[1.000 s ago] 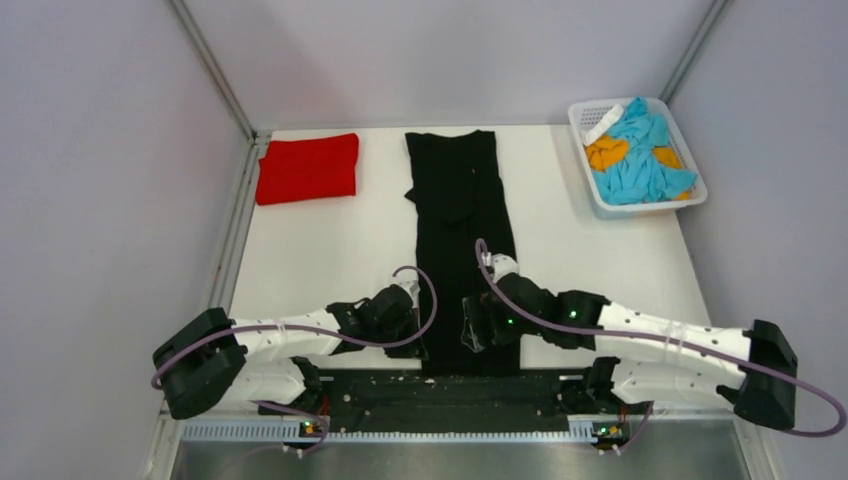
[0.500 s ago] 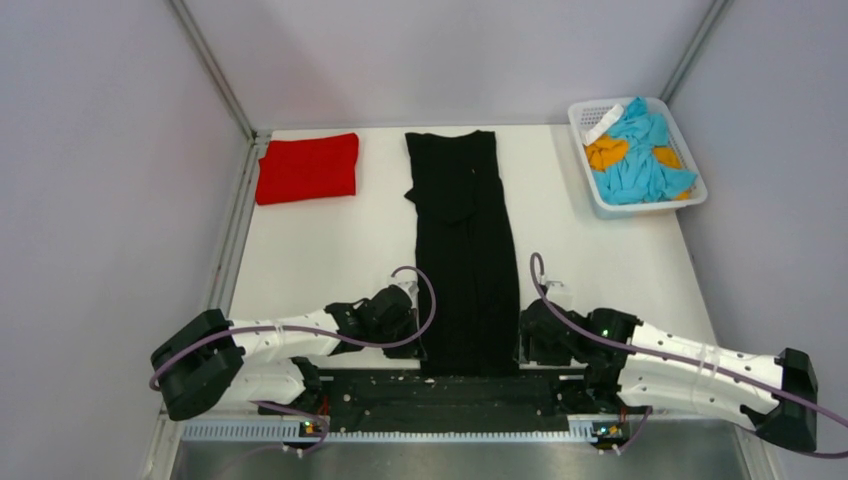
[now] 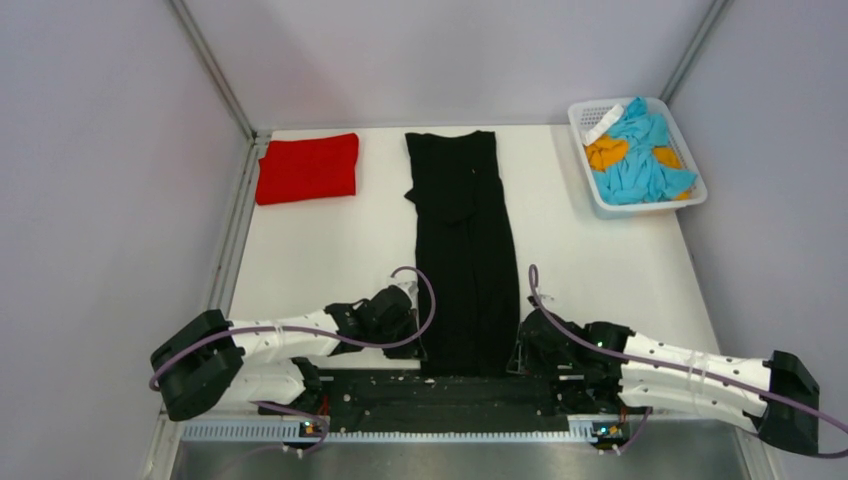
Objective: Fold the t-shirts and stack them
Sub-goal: Grab the bottom of the folded rectangular tshirt with both arms
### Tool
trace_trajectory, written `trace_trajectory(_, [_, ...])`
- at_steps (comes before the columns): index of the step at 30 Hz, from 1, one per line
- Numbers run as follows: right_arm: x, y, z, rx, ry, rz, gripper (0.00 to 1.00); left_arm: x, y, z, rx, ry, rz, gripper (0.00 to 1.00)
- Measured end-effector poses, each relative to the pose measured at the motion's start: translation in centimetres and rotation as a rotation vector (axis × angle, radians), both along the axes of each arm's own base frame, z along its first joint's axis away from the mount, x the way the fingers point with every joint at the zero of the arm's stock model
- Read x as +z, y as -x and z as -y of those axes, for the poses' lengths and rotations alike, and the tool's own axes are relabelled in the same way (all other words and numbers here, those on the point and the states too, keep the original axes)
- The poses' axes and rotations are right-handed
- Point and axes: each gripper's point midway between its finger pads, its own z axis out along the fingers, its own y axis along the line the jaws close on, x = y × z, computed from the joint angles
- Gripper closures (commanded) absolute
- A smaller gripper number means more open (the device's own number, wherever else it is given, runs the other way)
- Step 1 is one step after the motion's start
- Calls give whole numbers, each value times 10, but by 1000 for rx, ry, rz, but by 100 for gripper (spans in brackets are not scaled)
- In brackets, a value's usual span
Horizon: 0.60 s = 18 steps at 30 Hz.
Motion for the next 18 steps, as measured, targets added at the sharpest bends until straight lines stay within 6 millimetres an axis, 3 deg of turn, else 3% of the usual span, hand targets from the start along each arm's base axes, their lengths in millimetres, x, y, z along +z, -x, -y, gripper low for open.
trace_trajectory(2, [-1, 1, -7, 13, -19, -7, 100, 0, 1, 0, 1, 7, 0, 100])
trace_trajectory(11, [11, -3, -21, 40, -82, 16, 100, 13, 4, -3, -18, 46, 29, 100])
trace_trajectory(18, [60, -31, -37, 53, -115, 174, 100, 46, -7, 12, -71, 96, 107, 100])
